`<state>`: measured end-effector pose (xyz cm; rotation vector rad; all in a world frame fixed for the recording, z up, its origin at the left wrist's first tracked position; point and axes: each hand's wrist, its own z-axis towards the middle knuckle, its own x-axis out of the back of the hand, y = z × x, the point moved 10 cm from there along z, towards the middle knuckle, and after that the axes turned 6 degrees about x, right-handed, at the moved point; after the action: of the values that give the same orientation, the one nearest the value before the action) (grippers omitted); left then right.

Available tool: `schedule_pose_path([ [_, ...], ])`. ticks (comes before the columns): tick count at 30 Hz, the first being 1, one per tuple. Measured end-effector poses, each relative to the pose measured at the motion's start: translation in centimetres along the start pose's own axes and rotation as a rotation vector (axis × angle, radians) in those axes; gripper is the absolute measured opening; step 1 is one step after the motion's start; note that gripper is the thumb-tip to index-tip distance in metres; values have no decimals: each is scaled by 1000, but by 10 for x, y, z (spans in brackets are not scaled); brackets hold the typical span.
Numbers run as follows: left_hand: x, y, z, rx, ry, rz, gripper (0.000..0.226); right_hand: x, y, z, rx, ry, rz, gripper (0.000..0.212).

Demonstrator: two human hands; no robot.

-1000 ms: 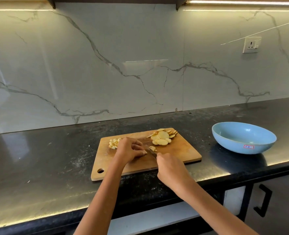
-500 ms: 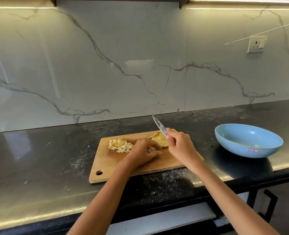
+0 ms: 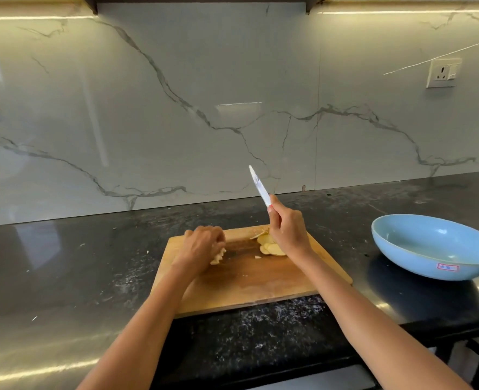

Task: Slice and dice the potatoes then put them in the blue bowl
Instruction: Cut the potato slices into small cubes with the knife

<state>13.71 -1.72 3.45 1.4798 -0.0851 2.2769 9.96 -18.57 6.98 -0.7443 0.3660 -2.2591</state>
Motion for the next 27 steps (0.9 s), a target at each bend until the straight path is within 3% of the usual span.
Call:
schedule_pose_path([
  [3,3,-1,3,22,42,-87,22,6,6,-1,8,40,-6,35],
  [6,1,35,-5,-154,32,-234,16,4,6,-1,26,42,-26,35],
  [9,-12,71,-16,-271,-84,-293,13,5,7,-2,30,52,-29,35],
  [15,-23,66,-11,-222,-146,-187,11,14,13,-3,1,102,-16,34],
  [20,-6,27,-8,-47,-31,-135,22,19,18,-4,-22,123,-15,34],
  [24,-2,48,-19,-149,-62,-293,14,17,19,-6,-26,114,-20,36],
  [27,-13,55,-23,-176,-135,-217,12,17,21,-7,-36,114,-13,36],
])
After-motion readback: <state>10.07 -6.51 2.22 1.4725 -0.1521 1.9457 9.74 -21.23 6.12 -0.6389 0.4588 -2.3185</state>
